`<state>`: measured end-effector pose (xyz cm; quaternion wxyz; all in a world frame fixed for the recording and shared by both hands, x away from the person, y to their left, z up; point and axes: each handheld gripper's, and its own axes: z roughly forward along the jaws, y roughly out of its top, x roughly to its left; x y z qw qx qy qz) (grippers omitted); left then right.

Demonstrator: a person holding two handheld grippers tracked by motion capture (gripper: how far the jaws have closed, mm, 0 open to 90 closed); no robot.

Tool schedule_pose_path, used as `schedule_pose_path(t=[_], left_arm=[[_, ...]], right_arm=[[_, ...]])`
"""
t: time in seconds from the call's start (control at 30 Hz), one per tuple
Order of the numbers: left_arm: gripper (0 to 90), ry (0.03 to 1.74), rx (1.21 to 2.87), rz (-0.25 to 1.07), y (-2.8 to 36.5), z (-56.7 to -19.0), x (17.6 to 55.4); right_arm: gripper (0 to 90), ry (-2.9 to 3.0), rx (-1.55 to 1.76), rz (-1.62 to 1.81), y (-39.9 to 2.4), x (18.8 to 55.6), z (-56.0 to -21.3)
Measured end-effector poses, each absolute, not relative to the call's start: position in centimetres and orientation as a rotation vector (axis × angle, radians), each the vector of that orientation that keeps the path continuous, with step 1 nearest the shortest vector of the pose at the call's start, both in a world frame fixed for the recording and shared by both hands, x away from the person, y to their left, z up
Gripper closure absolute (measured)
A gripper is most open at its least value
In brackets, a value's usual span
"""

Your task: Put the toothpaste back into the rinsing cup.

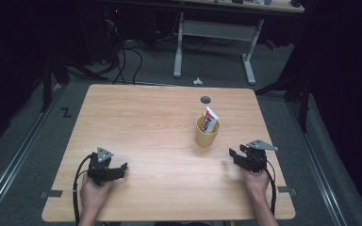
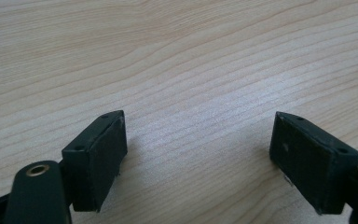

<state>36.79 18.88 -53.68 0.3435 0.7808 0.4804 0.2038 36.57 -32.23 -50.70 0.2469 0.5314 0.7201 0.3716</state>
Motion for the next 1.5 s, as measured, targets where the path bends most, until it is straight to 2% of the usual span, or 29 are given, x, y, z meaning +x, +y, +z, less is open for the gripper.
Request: schedule_pose_path(t=[1.5], left_arm=[[19.3,1.248,2.029,0.53,18.9,-53.7,36.8]], right_arm=[[41.8,2.044,1.463,0.875,-30.6,38.1,-53.0]])
